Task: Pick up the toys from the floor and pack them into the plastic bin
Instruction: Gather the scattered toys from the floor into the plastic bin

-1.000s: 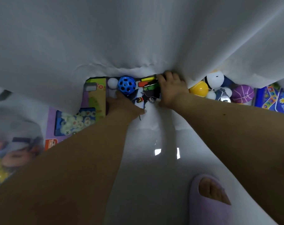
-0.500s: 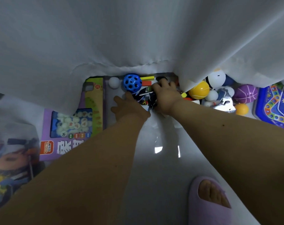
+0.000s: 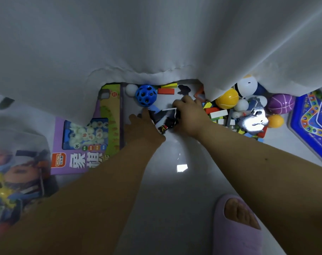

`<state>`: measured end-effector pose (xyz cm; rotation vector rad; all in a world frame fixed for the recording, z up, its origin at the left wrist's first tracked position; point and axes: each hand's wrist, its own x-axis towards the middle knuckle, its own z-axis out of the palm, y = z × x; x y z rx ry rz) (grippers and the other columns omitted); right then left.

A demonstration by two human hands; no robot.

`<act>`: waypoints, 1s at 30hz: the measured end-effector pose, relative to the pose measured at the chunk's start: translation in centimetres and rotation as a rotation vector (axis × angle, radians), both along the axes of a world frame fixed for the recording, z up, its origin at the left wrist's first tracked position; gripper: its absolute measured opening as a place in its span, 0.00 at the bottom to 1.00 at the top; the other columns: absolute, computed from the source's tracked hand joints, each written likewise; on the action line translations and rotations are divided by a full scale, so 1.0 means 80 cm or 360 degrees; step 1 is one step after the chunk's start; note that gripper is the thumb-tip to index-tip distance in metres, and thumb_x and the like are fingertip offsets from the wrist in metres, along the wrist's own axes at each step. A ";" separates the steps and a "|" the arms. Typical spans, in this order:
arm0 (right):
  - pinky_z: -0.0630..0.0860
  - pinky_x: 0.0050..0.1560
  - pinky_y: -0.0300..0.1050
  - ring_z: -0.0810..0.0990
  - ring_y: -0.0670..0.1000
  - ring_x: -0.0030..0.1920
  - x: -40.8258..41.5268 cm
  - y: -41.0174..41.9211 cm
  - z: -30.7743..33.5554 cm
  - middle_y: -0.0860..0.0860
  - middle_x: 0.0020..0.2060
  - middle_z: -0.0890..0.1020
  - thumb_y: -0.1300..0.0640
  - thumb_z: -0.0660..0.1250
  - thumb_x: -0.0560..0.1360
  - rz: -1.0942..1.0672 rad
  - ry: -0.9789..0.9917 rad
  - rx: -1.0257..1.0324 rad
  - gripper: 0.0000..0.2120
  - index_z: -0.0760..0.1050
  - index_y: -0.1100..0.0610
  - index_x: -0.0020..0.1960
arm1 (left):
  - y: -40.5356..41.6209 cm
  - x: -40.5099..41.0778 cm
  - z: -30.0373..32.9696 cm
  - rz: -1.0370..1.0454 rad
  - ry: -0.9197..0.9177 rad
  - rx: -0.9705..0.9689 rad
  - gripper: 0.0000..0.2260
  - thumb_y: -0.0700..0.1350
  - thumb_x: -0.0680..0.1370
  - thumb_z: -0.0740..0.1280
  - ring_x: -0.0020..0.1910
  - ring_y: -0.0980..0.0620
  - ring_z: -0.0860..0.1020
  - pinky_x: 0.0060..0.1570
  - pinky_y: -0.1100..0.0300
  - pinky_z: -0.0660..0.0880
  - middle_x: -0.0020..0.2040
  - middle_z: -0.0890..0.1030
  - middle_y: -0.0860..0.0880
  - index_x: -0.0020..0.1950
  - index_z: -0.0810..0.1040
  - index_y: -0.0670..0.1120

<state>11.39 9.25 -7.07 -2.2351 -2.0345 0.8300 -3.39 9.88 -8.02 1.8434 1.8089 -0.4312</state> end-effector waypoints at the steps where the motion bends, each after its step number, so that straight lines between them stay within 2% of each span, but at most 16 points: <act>1: 0.69 0.50 0.46 0.71 0.59 0.55 0.003 0.000 0.006 0.57 0.55 0.73 0.51 0.74 0.66 -0.0101 0.0084 0.0054 0.23 0.74 0.57 0.58 | -0.003 -0.004 0.004 0.0046 -0.0023 0.0045 0.41 0.59 0.70 0.70 0.62 0.39 0.67 0.62 0.50 0.64 0.65 0.64 0.39 0.74 0.54 0.46; 3: 0.70 0.41 0.45 0.75 0.56 0.46 0.004 0.001 0.019 0.58 0.46 0.77 0.52 0.74 0.67 -0.0342 0.0284 0.0079 0.16 0.77 0.62 0.48 | -0.010 -0.011 0.009 0.0229 -0.0222 0.0232 0.31 0.57 0.73 0.67 0.63 0.39 0.67 0.64 0.52 0.62 0.64 0.68 0.39 0.70 0.64 0.43; 5: 0.78 0.40 0.52 0.80 0.59 0.43 -0.001 0.000 0.031 0.62 0.41 0.80 0.57 0.73 0.69 -0.0632 0.0608 -0.0030 0.10 0.76 0.63 0.40 | -0.014 -0.013 0.012 0.0661 -0.0757 0.0352 0.18 0.51 0.76 0.66 0.59 0.42 0.73 0.61 0.53 0.67 0.58 0.75 0.42 0.62 0.73 0.44; 7: 0.81 0.42 0.57 0.83 0.61 0.42 -0.013 -0.005 0.044 0.62 0.41 0.81 0.61 0.72 0.69 -0.1002 0.1062 -0.0137 0.07 0.73 0.59 0.37 | -0.021 -0.007 0.023 0.1207 -0.1395 0.0174 0.10 0.48 0.77 0.65 0.52 0.46 0.77 0.54 0.51 0.73 0.49 0.78 0.47 0.55 0.75 0.46; 9: 0.80 0.32 0.48 0.83 0.55 0.35 -0.026 -0.011 0.056 0.58 0.36 0.81 0.64 0.72 0.69 -0.1345 0.1598 -0.0239 0.07 0.74 0.58 0.41 | -0.027 0.000 0.035 0.1586 -0.1803 -0.0185 0.12 0.50 0.78 0.64 0.50 0.48 0.78 0.51 0.51 0.75 0.50 0.79 0.47 0.58 0.74 0.46; 10: 0.78 0.29 0.43 0.81 0.51 0.31 -0.035 -0.015 0.062 0.55 0.34 0.80 0.63 0.71 0.70 -0.1421 0.1761 -0.0286 0.06 0.74 0.59 0.43 | -0.030 0.001 0.038 0.1687 -0.1993 -0.0412 0.15 0.53 0.79 0.63 0.53 0.47 0.79 0.54 0.49 0.74 0.54 0.80 0.46 0.62 0.73 0.46; 12: 0.76 0.31 0.42 0.80 0.49 0.31 -0.057 -0.020 0.060 0.53 0.34 0.79 0.59 0.70 0.73 -0.1321 0.1697 -0.0332 0.07 0.72 0.58 0.46 | -0.033 -0.001 0.042 0.1772 -0.2462 -0.0820 0.22 0.55 0.79 0.61 0.61 0.43 0.77 0.61 0.44 0.71 0.60 0.79 0.43 0.69 0.71 0.45; 14: 0.73 0.34 0.42 0.76 0.48 0.34 -0.077 -0.025 0.053 0.51 0.35 0.76 0.54 0.67 0.75 -0.0996 0.1278 -0.0200 0.09 0.70 0.59 0.48 | -0.033 -0.006 0.047 0.1862 -0.2746 -0.1009 0.23 0.53 0.78 0.62 0.59 0.45 0.77 0.59 0.48 0.73 0.58 0.79 0.43 0.69 0.71 0.43; 16: 0.72 0.37 0.42 0.77 0.49 0.39 -0.093 -0.030 0.050 0.52 0.41 0.76 0.54 0.64 0.76 -0.0807 0.1042 -0.0080 0.09 0.68 0.58 0.51 | -0.034 -0.011 0.051 0.1830 -0.2768 -0.1032 0.18 0.50 0.78 0.62 0.54 0.48 0.78 0.55 0.53 0.76 0.52 0.79 0.45 0.65 0.73 0.44; 19: 0.73 0.52 0.48 0.76 0.54 0.56 -0.106 -0.045 0.058 0.55 0.56 0.74 0.53 0.60 0.77 -0.0502 0.0794 -0.0073 0.13 0.67 0.56 0.58 | -0.038 -0.020 0.049 0.1831 -0.2768 -0.1011 0.10 0.47 0.80 0.59 0.48 0.49 0.81 0.57 0.52 0.75 0.47 0.81 0.47 0.55 0.77 0.44; 22: 0.71 0.56 0.47 0.72 0.53 0.62 -0.108 -0.057 0.063 0.53 0.62 0.72 0.46 0.57 0.78 -0.0123 0.0464 0.0037 0.21 0.66 0.56 0.67 | -0.042 -0.030 0.043 0.1957 -0.2873 -0.0994 0.12 0.47 0.80 0.57 0.49 0.49 0.81 0.61 0.51 0.73 0.48 0.82 0.47 0.51 0.79 0.46; 24: 0.71 0.55 0.46 0.70 0.52 0.64 -0.105 -0.061 0.066 0.51 0.64 0.72 0.45 0.56 0.77 -0.0030 0.0341 0.0216 0.23 0.66 0.54 0.69 | -0.045 -0.036 0.046 0.2028 -0.2936 -0.1066 0.18 0.49 0.80 0.55 0.47 0.49 0.82 0.55 0.53 0.77 0.47 0.82 0.47 0.46 0.83 0.44; 26: 0.72 0.53 0.46 0.70 0.52 0.63 -0.096 -0.061 0.067 0.51 0.62 0.74 0.48 0.56 0.76 -0.0143 0.0355 0.0443 0.22 0.70 0.55 0.66 | -0.045 -0.041 0.049 0.2119 -0.2862 -0.1115 0.24 0.53 0.81 0.52 0.40 0.48 0.82 0.47 0.55 0.79 0.41 0.83 0.45 0.42 0.84 0.43; 27: 0.72 0.52 0.46 0.71 0.52 0.61 -0.088 -0.059 0.064 0.52 0.60 0.75 0.50 0.57 0.75 -0.0286 0.0383 0.0529 0.21 0.72 0.56 0.65 | -0.045 -0.043 0.049 0.2182 -0.2757 -0.1083 0.23 0.54 0.81 0.51 0.38 0.48 0.79 0.44 0.55 0.78 0.38 0.82 0.45 0.44 0.82 0.43; 29: 0.71 0.52 0.45 0.71 0.54 0.60 -0.067 -0.054 0.048 0.54 0.58 0.76 0.52 0.61 0.75 -0.0569 0.0406 0.0576 0.19 0.73 0.57 0.63 | -0.045 -0.053 0.045 0.2299 -0.2584 -0.0963 0.15 0.53 0.80 0.55 0.34 0.50 0.74 0.36 0.61 0.76 0.32 0.77 0.47 0.43 0.75 0.46; 30: 0.69 0.53 0.45 0.71 0.54 0.60 -0.055 -0.054 0.036 0.54 0.58 0.76 0.52 0.63 0.75 -0.0619 0.0375 0.0552 0.19 0.73 0.58 0.63 | -0.047 -0.057 0.043 0.2340 -0.2575 -0.0926 0.11 0.51 0.77 0.62 0.33 0.52 0.74 0.34 0.62 0.77 0.30 0.76 0.48 0.41 0.75 0.45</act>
